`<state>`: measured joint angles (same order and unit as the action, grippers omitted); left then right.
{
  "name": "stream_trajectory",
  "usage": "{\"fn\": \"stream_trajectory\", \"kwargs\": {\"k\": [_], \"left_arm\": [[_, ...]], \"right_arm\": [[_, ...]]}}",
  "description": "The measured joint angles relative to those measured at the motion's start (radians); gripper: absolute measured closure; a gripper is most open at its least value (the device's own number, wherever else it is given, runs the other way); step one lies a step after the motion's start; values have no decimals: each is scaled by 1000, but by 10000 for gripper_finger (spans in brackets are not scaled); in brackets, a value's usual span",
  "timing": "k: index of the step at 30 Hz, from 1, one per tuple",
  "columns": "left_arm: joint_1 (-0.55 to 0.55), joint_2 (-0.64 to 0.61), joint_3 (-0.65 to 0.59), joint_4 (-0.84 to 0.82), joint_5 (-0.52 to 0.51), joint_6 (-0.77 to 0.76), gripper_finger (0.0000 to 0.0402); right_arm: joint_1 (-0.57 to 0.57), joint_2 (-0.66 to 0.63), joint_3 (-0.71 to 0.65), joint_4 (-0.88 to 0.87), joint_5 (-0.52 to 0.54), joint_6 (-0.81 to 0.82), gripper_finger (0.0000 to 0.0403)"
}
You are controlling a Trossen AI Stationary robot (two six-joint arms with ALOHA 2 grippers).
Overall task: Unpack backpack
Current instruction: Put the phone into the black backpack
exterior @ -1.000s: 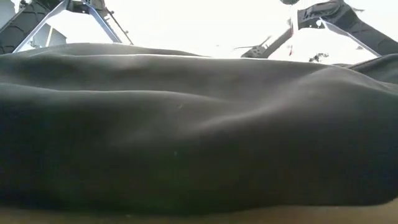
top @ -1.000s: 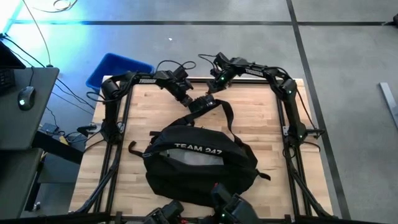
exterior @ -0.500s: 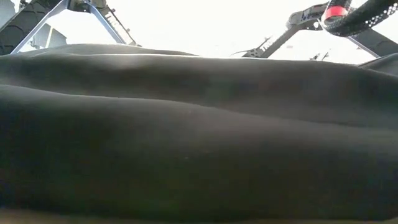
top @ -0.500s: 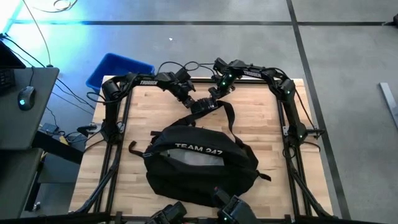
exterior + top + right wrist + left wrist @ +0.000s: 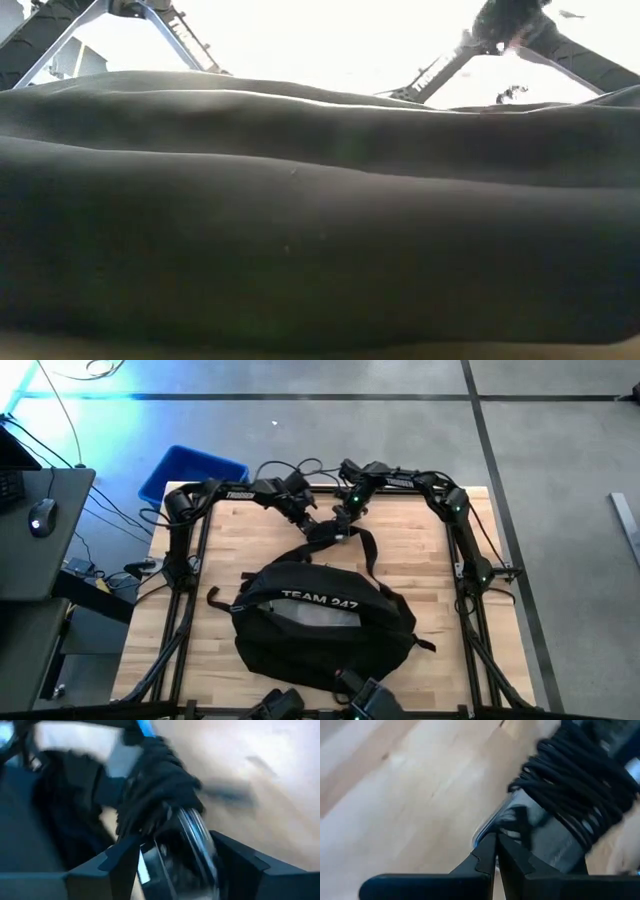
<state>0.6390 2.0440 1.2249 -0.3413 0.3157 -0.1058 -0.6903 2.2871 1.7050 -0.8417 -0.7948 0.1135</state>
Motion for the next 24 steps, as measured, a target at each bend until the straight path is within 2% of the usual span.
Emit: {"fn": "stream_trajectory", "kwargs": {"k": [3,8,13,18,24], "left_arm": [[-11,2,1,14,-31,-16,402],[-14,-11,7,6,-40,-32,401],[-2,-108,47,-70,-66,0,402],[13,-285,106,-165,-143,84,401],[-11,-511,109,-329,-114,244,401]], "right_arm": [[9,0,0,0,-34,-21,250],[15,-3,0,-47,-69,-13,371],[19,-45,1,-99,-41,-79,379],[19,-147,0,-129,1,-110,388],[32,-328,0,-187,128,-181,388]]}}
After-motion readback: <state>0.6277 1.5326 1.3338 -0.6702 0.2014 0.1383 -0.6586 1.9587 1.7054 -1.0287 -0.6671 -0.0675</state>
